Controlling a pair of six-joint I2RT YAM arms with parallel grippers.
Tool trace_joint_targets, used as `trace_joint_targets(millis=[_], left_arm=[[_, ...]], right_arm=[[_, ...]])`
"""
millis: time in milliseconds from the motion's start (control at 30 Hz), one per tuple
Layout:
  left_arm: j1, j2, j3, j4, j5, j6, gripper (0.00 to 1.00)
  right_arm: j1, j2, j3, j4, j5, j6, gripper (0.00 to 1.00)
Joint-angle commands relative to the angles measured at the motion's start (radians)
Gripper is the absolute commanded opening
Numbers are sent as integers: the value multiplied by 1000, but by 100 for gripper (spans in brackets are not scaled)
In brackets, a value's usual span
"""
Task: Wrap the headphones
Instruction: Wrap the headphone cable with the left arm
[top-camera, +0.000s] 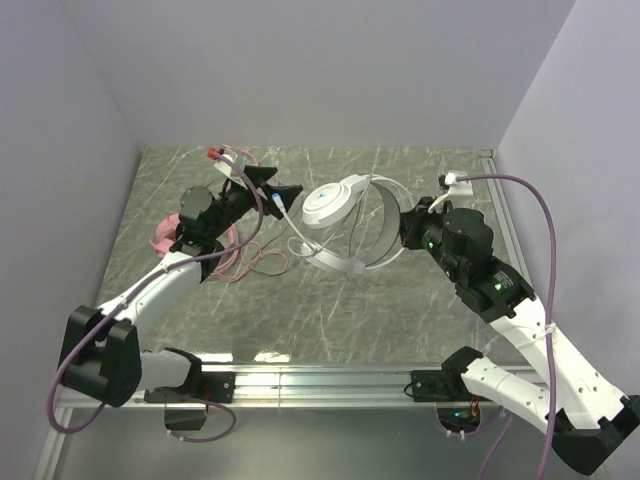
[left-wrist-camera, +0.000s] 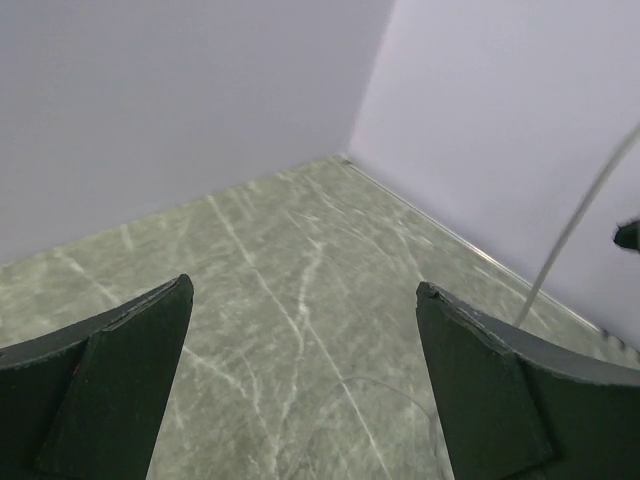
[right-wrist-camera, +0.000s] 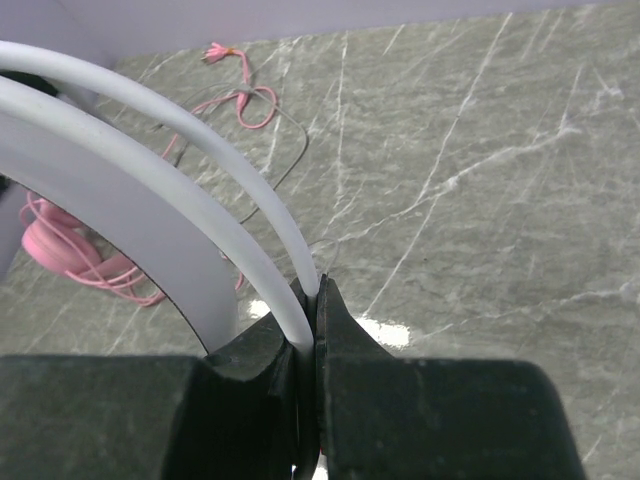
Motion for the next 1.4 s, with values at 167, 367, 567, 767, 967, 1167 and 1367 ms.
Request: trace_joint_targets(millis=[167,367,567,767,967,1167,1367], left_arm=[[-17,172,11,306,378,-104,99],[-83,215,34,338,367,-88,99],[-158,248,65,388,373,-95,99],[-207,343,163,435,389,-147,99],[-266,405,260,334,358,-92,94],[-276,483,304,388,367,-157,86],[-301,494,326,305,370,-115,58]], right_arm=[[-3,4,122,57,-60,89,0],[-6,36,191,24,-83,110,0],[-11,62,237,23,-134,149,0],[-11,81,247,59,-203,184,0],[-9,93,253,79,-232,202,0],[-9,96,248,96,-255,215,0],[-11,107,280,73,-230,202,0]])
